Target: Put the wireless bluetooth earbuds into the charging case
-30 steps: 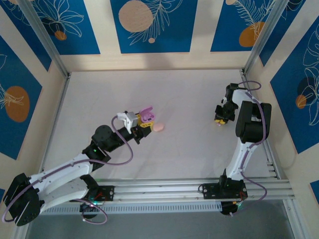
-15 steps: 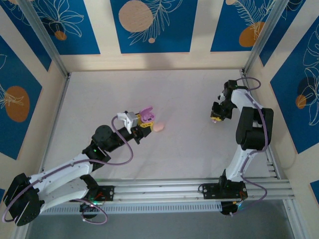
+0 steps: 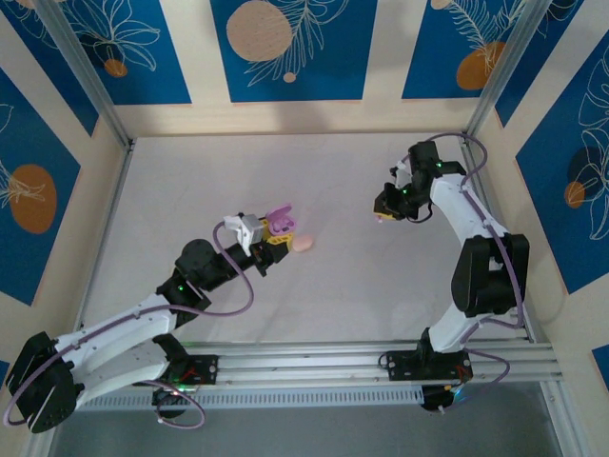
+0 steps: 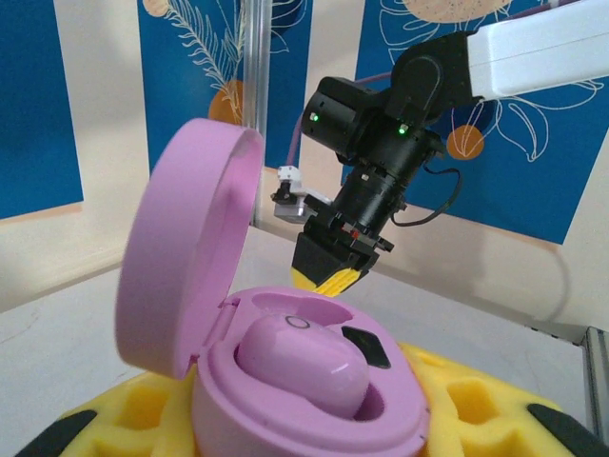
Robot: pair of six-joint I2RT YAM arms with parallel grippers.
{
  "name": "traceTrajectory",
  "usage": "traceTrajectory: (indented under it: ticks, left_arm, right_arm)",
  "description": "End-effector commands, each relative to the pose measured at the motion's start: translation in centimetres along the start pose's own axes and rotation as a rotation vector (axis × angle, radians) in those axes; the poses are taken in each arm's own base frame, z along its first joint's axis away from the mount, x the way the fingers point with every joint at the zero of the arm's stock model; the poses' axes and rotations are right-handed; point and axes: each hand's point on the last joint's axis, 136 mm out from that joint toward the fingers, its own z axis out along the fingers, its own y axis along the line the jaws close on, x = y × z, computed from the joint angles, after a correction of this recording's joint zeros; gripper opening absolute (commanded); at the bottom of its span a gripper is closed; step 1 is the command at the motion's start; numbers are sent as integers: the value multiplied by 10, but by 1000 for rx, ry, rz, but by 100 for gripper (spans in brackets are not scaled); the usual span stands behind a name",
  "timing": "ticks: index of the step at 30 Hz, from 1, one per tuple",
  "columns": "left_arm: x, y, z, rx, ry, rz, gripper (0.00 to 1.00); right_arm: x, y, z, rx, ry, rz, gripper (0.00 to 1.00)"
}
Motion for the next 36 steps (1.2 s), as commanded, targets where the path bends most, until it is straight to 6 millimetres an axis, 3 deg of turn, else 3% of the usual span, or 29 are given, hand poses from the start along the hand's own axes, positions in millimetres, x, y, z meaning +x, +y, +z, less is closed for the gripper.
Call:
traceTrajectory:
  ticks: [1,13,36]
  left_arm:
    - [-10,-2,-2,0,-31,-3,25]
    - [-9,-2,1,6,-25,-3,25]
    - [-13,-1,4,3,-35,-1,25]
  right_arm:
    - [2,34,-21,-93,-23,-22,17]
    - [17,88,-52,-252,-39,-85,17]
    - [41,169,-108,-491,-41,-265,17]
